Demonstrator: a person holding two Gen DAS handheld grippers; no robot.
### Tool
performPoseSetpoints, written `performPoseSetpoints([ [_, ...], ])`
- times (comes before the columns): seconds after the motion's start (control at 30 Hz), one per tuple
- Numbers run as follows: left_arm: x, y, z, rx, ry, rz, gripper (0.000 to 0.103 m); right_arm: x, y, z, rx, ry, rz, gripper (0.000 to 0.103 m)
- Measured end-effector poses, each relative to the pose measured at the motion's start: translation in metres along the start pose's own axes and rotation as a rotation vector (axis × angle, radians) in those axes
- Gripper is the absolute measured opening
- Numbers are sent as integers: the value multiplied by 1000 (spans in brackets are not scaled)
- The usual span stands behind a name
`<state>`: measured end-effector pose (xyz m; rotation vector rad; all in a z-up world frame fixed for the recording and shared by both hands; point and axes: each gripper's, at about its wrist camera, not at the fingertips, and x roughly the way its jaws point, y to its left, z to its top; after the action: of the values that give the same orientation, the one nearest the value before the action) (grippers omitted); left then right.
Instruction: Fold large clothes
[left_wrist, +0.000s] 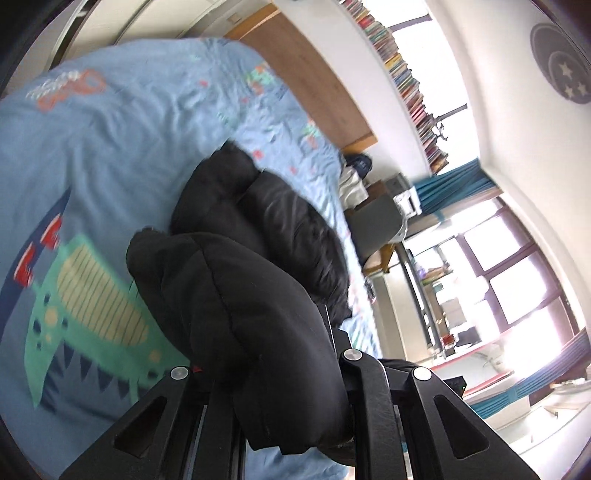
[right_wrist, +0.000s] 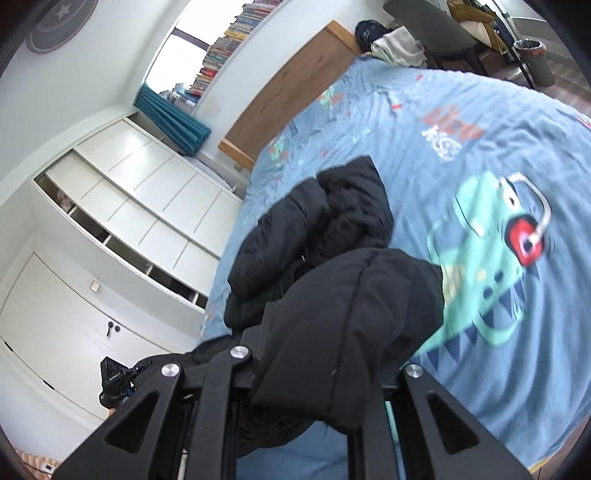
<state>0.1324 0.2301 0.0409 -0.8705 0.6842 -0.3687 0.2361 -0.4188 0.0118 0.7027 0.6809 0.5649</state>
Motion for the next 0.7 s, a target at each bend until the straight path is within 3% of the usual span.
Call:
performPoseSetpoints([
  [0.3, 23, -30, 74, 5, -86, -39, 14, 34, 0, 80, 80, -155, 66, 13],
  [0.5, 58, -38, 119, 16, -114, -23, 14, 72, -15, 127, 146, -193, 68, 13],
  [0.7, 108, -24, 169, -33, -133, -17, 14, 120, -22, 174, 170, -189, 45, 13],
])
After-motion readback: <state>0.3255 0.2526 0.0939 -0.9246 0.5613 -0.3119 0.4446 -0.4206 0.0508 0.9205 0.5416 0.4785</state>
